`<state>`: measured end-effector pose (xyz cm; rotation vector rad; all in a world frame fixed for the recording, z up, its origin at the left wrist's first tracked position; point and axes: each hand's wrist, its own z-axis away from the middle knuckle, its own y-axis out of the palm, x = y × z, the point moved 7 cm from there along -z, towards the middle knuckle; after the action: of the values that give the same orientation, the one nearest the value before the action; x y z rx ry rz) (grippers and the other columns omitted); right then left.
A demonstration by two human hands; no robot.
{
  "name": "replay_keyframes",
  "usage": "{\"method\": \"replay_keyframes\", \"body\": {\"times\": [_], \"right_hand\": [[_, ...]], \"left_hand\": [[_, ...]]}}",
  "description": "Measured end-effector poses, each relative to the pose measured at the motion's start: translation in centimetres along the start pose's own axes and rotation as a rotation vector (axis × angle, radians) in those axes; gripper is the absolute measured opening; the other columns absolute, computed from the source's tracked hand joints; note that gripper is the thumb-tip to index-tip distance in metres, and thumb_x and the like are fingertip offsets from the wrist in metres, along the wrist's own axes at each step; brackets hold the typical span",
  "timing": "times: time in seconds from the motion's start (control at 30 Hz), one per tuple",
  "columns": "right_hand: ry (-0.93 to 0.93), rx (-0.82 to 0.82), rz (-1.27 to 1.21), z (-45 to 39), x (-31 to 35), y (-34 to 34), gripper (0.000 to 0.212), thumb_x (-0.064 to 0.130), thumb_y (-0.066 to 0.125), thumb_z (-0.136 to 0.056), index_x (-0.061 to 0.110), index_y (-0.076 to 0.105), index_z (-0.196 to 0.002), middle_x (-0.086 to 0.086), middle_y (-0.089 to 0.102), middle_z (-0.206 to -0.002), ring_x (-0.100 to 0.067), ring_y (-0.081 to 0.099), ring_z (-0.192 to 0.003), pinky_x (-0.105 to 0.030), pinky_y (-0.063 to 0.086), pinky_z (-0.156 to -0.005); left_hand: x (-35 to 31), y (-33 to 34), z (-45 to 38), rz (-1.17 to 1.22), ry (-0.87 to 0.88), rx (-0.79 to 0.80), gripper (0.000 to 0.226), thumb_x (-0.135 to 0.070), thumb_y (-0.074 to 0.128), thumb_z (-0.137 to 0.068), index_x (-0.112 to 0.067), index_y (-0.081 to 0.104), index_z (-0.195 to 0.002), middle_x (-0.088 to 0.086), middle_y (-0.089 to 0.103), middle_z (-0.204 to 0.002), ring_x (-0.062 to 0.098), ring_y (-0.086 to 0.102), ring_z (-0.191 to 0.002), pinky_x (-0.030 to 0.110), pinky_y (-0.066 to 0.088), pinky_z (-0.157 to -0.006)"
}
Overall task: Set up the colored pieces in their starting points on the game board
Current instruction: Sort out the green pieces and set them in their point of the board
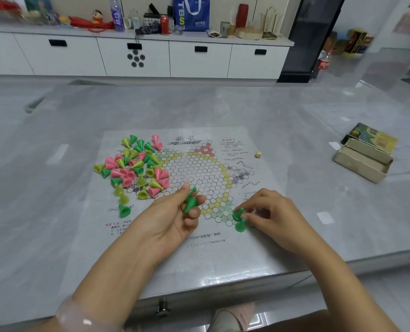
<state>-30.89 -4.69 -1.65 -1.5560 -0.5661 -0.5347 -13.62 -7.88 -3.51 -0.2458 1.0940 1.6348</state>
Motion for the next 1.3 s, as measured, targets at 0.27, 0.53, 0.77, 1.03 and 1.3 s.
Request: {"method": "replay_keyframes", "body": {"times": [0.27, 0.53, 0.77, 1.03, 1.3], "right_hand": [[-0.005, -0.005, -0.001, 0.1, 0.1, 0.2, 0.014, 0.021, 0.066, -0.080, 0.033, 0.070, -0.086, 0.006, 0.058, -0.082, -0.004, 0.047, -0.075, -0.020, 0.037, -0.066], [0.025, -0.153, -0.113, 0.4, 0.1, -1.4, 0.023, 0.015, 0.063, -0.083, 0.036, 0.067, -0.092, 0.011, 0.060, -0.080, -0.003, 0.052, -0.073, -0.007, 0.039, -0.065], [-0.136, -0.230, -0.371, 0.4, 6.0, -1.7, 0.013, 0.017, 0.066, -0.079, 0.028, 0.070, -0.082, 0.008, 0.062, -0.076, -0.005, 0.054, -0.069, -0.012, 0.042, -0.064], [-0.115, -0.135, -0.370, -0.5, 6.7, -0.1, 0.007, 0.015, 0.069, -0.077, 0.020, 0.073, -0.076, 0.003, 0.060, -0.069, -0.007, 0.049, -0.063, -0.013, 0.040, -0.060], [-0.059, -0.096, -0.414, -0.5, 6.2, 0.4, 0.006, 0.013, 0.068, -0.079, 0.013, 0.072, -0.074, 0.005, 0.058, -0.067, -0.003, 0.049, -0.061, -0.012, 0.039, -0.058]], "left_hand": [[0.1, 0.0, 0.3, -0.069, -0.009, 0.009, 0.025, -0.032, 0.053, -0.087, -0.009, 0.056, -0.079, -0.004, 0.049, -0.049, 0.004, 0.033, -0.033, 0.012, 0.023, -0.031], [0.1, 0.2, 0.5, -0.107, 0.029, 0.046, 0.023, -0.025, 0.054, -0.087, -0.005, 0.064, -0.092, -0.002, 0.051, -0.054, 0.003, 0.033, -0.036, 0.012, 0.023, -0.031], [1.5, 1.1, 0.6, -0.215, 0.006, 0.100, 0.026, -0.032, 0.055, -0.086, -0.008, 0.051, -0.077, 0.002, 0.053, -0.053, 0.004, 0.029, -0.032, 0.012, 0.020, -0.030], [1.5, 1.0, 0.7, -0.244, 0.024, 0.107, 0.027, -0.032, 0.053, -0.085, -0.006, 0.058, -0.089, 0.001, 0.054, -0.052, 0.003, 0.029, -0.031, 0.011, 0.020, -0.028], [1.7, 1.2, 0.8, -0.301, 0.033, 0.111, 0.027, -0.031, 0.051, -0.089, -0.004, 0.056, -0.093, 0.002, 0.059, -0.054, 0.003, 0.031, -0.033, 0.012, 0.021, -0.031]]}}
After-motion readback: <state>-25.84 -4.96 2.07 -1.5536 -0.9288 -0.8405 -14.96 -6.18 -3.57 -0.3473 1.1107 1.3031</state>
